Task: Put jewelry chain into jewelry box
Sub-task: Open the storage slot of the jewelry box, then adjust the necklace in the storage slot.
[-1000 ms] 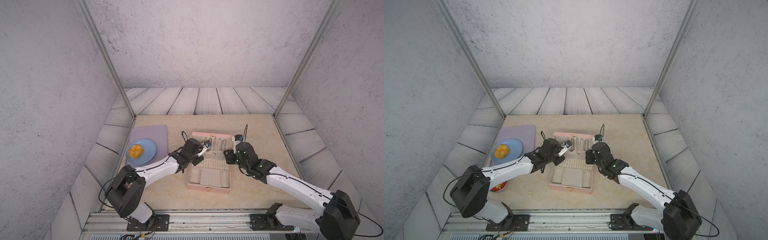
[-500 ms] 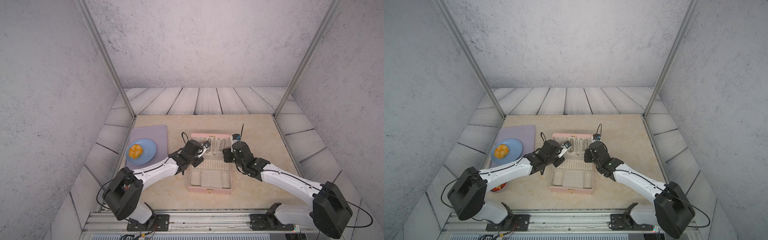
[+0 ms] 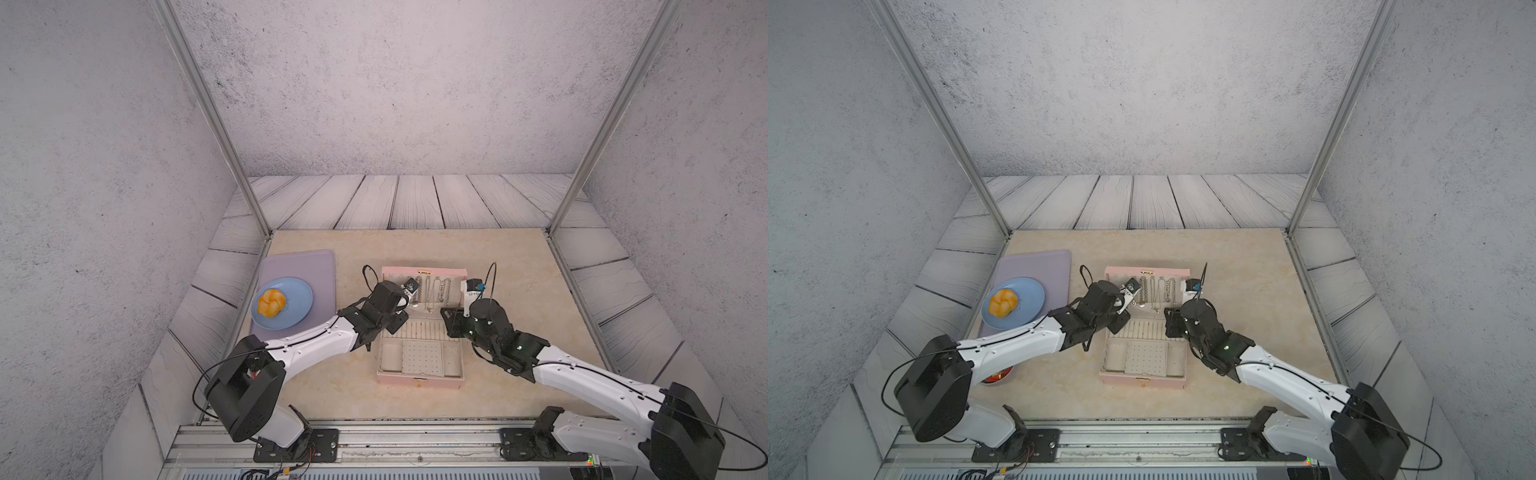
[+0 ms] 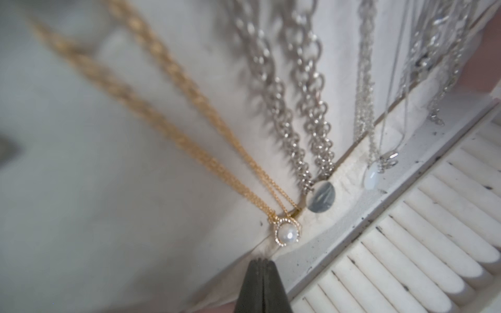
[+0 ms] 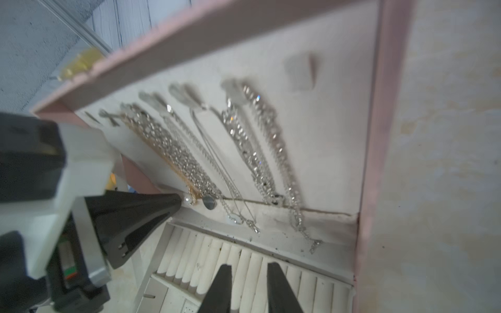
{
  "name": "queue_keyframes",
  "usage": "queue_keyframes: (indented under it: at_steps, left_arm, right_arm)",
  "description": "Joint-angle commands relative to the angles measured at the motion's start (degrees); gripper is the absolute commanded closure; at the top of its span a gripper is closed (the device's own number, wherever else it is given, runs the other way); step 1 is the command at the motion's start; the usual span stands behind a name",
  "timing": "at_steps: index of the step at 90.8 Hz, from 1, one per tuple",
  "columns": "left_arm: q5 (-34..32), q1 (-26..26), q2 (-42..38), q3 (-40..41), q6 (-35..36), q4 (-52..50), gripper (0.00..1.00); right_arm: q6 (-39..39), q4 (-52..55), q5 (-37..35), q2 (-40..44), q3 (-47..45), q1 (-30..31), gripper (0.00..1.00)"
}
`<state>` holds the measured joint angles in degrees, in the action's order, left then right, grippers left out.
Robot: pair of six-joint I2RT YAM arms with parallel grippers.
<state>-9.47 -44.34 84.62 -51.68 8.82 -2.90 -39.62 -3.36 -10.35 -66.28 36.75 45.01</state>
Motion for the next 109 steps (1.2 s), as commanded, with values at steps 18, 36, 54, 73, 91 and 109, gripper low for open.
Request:
queue_keyframes:
  at_steps: [18, 36, 54, 73, 91, 109]
  left_arm:
    - [-1.6, 0.0, -3.7, 1.0, -1.8, 2.4, 1.0]
    - [-1.0, 0.0, -4.1, 2.1, -0.7, 3.4, 1.0]
    - [1.6, 0.1, -3.8, 2.4, 2.5, 4.2, 0.84]
    - [1.6, 1.7, -3.4, 3.2, 4.2, 5.7, 0.73]
    - [3.1, 2.1, -3.4, 3.6, 5.1, 6.2, 0.67]
    - [5.8, 3.1, -3.7, 4.4, 9.5, 7.2, 0.61]
  right_arm:
    - [1.6, -3.5, -9.6, -6.0, 0.9, 1.3, 0.73]
    - [2.0, -3.3, -11.8, -9.8, 2.9, 1.3, 0.72]
    - [1.9, -3.6, -14.1, -11.7, 3.5, 1.3, 0.71]
    - [2.0, -1.5, -17.4, -12.6, 4.5, 1.2, 0.71]
    - [3.7, -2.2, -17.9, -14.5, 5.9, 1.2, 0.7]
    - [4.1, -3.7, -17.4, -16.0, 6.1, 1.0, 0.73]
